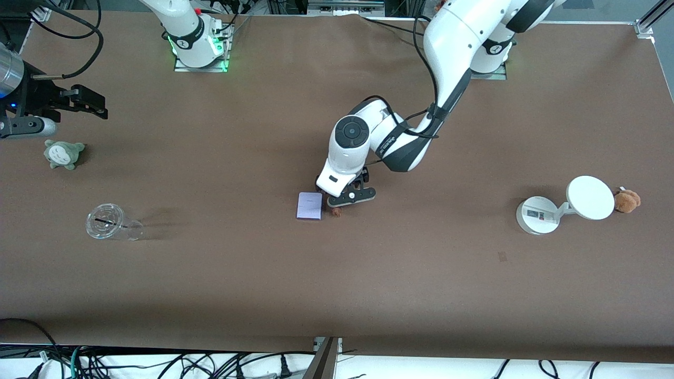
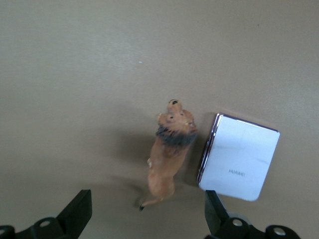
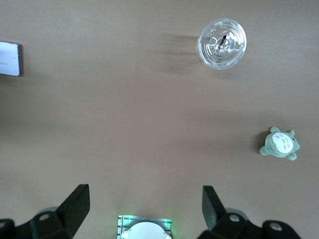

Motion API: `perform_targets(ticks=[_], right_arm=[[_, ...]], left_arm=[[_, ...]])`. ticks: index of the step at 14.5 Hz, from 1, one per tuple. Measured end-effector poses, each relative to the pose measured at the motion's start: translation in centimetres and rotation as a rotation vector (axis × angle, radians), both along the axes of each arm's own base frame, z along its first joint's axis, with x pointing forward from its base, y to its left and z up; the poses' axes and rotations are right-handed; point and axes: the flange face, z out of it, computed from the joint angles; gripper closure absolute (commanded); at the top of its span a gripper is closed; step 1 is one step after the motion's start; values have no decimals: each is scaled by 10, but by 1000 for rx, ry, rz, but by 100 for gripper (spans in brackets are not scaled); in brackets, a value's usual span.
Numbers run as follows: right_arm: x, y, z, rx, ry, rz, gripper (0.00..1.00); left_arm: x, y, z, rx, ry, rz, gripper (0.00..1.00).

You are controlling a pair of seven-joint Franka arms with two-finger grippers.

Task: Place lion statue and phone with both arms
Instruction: 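Reach the left gripper to the brown lion statue and grasp it, then carry the lion toward the white lamp while the right gripper reaches the phone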

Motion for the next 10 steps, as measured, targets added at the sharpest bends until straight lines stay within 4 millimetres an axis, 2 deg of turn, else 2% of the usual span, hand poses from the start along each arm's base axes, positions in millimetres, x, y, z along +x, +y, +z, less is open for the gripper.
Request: perform_targets(ticks=[2, 5, 8, 9, 10], right_arm=[[0, 0, 0, 0, 0, 0, 0], [0, 0, 0, 0, 0, 0, 0], [0, 0, 0, 0, 0, 0, 0], [0, 0, 0, 0, 0, 0, 0], [0, 0, 0, 0, 0, 0, 0]], left_arm=[[1, -8, -8, -7, -16, -5, 0], [11, -13, -11, -3, -49, -10, 0], [9, -19, -19, 61, -114, -86, 0], [7, -21, -22, 72, -122, -101, 7], [7, -23, -25, 77, -126, -109, 18]])
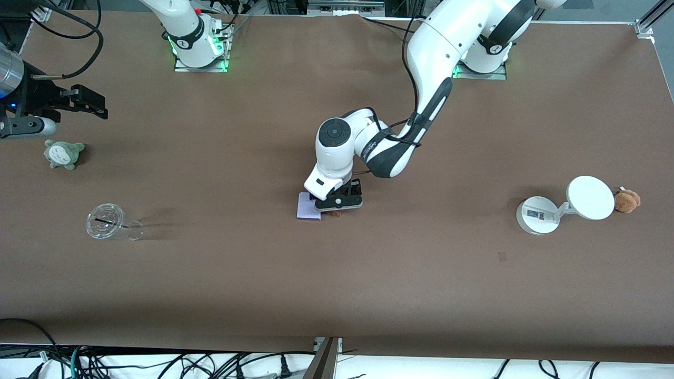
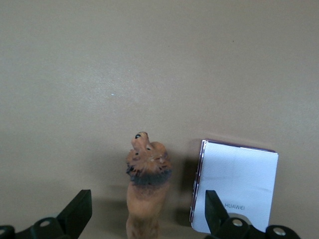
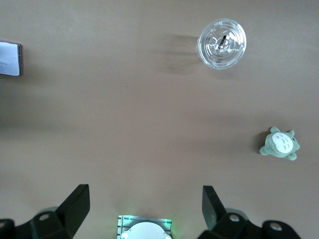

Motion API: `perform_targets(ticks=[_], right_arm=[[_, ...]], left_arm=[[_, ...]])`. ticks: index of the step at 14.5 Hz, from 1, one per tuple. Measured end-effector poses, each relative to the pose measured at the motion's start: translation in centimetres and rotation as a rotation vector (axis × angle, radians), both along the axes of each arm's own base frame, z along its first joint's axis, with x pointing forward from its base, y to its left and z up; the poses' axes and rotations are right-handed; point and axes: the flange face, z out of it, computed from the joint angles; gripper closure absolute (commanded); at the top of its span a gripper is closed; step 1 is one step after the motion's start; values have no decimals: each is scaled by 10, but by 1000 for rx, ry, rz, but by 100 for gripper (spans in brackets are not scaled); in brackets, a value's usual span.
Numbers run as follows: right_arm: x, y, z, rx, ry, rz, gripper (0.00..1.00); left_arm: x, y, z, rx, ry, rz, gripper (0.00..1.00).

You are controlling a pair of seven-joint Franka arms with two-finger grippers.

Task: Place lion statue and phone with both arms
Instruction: 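Carry the lion toward the white lamp while the right gripper reaches the phone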

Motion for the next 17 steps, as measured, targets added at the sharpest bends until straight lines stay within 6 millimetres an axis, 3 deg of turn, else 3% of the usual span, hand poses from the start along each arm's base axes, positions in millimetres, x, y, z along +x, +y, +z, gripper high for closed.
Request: perform_targets(ticks=[3, 4, 5, 9, 13, 15, 17], right_arm=[[0, 0, -1, 0, 1, 0, 0], [1, 0, -1, 0, 3, 1, 0], [2, 1, -4, -1, 7, 1, 0], [15, 17, -29, -3, 34, 30, 0], [36, 62, -71, -6, 46, 103, 0], [49, 91, -99, -7, 38, 145, 0], [59, 107, -127, -7, 44, 164, 0]], left_arm=[[3, 1, 1, 3, -9, -14, 66], [5, 2, 3, 5, -13, -24, 87], [6, 3, 3, 7, -16, -33, 100], [9, 4, 5, 7, -21, -50, 100], [28, 15, 20, -3, -50, -38, 100], [55, 46, 46, 7, -67, -38, 100], [76, 85, 68, 32, -64, -36, 100]])
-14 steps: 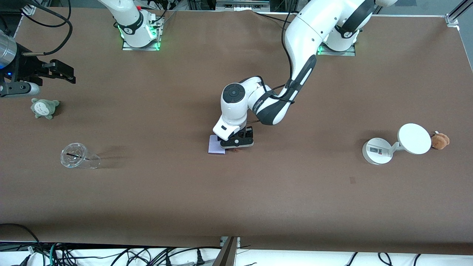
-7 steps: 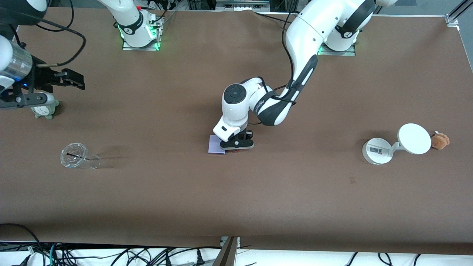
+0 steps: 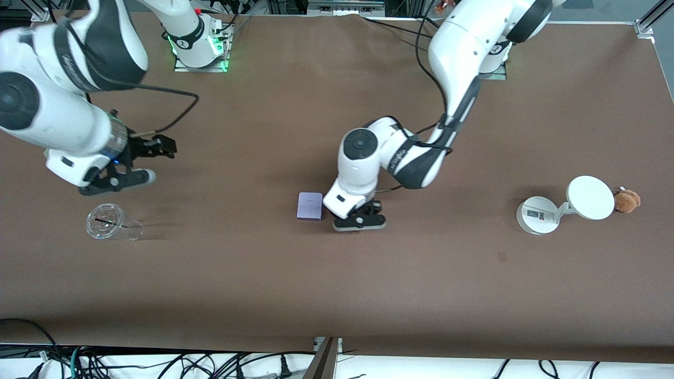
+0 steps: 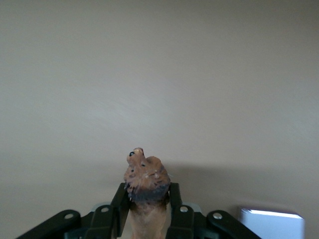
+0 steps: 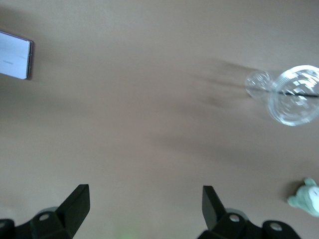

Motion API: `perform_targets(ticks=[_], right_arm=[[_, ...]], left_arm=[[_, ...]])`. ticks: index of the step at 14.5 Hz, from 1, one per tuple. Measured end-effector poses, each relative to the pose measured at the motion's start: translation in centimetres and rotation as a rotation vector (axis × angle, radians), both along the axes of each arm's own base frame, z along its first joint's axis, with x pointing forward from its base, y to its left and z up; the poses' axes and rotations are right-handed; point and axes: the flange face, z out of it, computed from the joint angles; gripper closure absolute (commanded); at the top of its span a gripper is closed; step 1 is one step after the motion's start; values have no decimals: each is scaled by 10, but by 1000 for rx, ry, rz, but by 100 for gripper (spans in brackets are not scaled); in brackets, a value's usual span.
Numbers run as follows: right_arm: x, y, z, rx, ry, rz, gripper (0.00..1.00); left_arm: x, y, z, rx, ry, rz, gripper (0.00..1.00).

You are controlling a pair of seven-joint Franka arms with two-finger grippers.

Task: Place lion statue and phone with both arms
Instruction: 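Carry the lion toward the white lamp while the right gripper reaches the phone, then grasp the flip phone with the right gripper while the left gripper lowers the lion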

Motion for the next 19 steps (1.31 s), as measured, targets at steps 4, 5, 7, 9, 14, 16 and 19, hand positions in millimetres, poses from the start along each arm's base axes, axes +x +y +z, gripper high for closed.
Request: perform_targets(ticks=[4, 5, 7, 9, 14, 16, 19], right_arm=[[18, 17, -56, 61, 28, -17, 0], [22, 25, -68, 73, 22, -32, 0], [26, 50, -93, 72, 7, -103, 0], [26, 84, -116, 82, -7, -174, 0], [1, 196, -174, 85, -66, -335, 0], [-16, 239, -195, 91, -95, -371, 0], [-38, 283, -229, 100, -123, -402, 0]], left_arm=[[7, 71, 25, 52, 25, -34, 100], [4, 89, 32, 64, 31, -38, 100], [-2, 135, 41, 97, 55, -77, 100], [-6, 181, 40, 121, 82, -97, 100], [-19, 281, 8, 118, 86, -145, 100], [-21, 323, -7, 110, 72, -169, 100], [-24, 371, -22, 108, 69, -188, 100]])
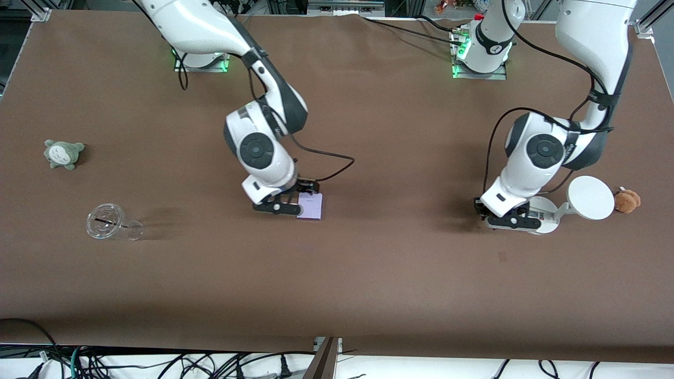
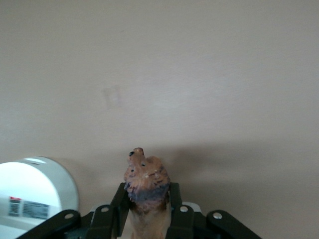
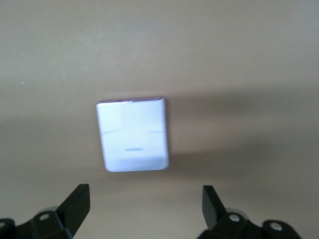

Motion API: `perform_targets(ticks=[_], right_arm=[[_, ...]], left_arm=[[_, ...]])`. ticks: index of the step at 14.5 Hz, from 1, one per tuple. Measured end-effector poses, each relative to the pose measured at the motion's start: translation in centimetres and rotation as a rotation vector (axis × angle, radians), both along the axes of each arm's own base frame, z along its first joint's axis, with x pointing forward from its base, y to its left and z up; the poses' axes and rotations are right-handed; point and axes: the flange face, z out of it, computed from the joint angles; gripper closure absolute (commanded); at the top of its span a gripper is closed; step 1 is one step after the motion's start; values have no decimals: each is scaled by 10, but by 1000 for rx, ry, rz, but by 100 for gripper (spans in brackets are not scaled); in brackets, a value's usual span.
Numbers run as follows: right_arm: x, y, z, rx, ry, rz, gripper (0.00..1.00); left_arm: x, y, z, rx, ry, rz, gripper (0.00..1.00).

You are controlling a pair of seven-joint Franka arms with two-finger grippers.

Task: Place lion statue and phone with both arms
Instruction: 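Grasp the flip phone with the right gripper while the left gripper lowers the lion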

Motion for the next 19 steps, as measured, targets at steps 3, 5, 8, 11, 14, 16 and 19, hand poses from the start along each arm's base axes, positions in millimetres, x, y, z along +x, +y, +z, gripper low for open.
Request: perform_targets(ticks=[3, 5, 8, 11, 14, 16, 19], right_arm=[[-9, 18, -29, 7, -23, -11, 0], [-6, 16, -43, 9, -37, -18, 0], [-5, 13, -54, 3, -44, -19, 0], [-5, 13, -57, -8, -48, -8, 0], [-6, 16, -61, -4, -56, -4, 0], [-7, 17, -64, -2, -62, -2, 0], [-6, 17, -68, 3, -74, -3, 0]], left_arm=[[-2, 18, -12, -12, -14, 7, 100], [-2, 18, -22, -31, -26, 13, 100], [-2, 18, -42, -60, -29, 23, 100], [-2, 20, -45, -72, -31, 29, 100], [-3, 13, -45, -80, -29, 20, 57], [-5, 7, -46, -82, -18, 12, 0], [-7, 7, -51, -80, -1, 4, 0]])
